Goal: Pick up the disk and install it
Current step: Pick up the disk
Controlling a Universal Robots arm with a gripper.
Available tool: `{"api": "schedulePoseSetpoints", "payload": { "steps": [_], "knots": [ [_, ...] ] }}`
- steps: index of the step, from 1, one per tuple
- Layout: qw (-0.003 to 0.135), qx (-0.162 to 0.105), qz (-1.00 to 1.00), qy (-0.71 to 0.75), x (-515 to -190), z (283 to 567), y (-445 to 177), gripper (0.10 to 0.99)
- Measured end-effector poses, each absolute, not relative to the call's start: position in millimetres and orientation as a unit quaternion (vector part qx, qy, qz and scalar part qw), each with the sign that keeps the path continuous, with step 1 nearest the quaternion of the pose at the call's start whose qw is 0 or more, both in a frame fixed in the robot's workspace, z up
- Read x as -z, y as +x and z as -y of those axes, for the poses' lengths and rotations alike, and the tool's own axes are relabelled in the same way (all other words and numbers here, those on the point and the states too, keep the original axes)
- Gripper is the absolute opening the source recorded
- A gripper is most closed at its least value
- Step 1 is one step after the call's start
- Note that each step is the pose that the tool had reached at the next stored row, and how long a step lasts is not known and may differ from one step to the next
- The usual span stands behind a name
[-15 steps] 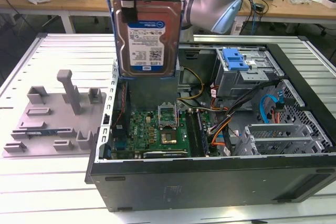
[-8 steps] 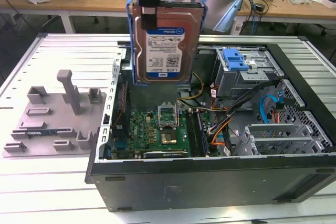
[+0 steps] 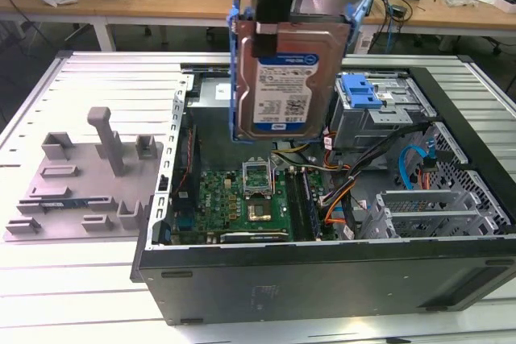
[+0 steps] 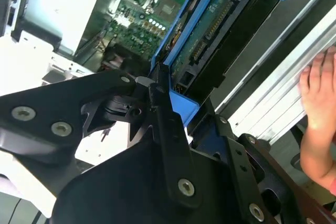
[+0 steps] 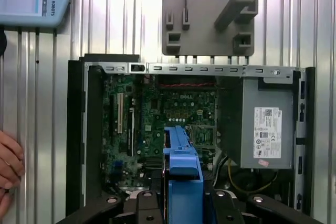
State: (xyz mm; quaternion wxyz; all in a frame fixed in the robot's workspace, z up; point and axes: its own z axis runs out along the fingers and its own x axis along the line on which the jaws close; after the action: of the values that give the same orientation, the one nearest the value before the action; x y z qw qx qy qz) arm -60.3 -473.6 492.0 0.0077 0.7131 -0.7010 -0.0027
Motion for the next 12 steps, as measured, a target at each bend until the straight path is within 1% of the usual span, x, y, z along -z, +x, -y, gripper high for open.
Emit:
{"api": "schedulePoseSetpoints", "payload": {
  "steps": [8,12],
  "knots": [
    [0.008,0.003,0.701,0.713,-491.4,490.1,-29.2,0.365],
    [0.008,0.003,0.701,0.713,-491.2,491.9,-24.5,0.365]
  ]
}}
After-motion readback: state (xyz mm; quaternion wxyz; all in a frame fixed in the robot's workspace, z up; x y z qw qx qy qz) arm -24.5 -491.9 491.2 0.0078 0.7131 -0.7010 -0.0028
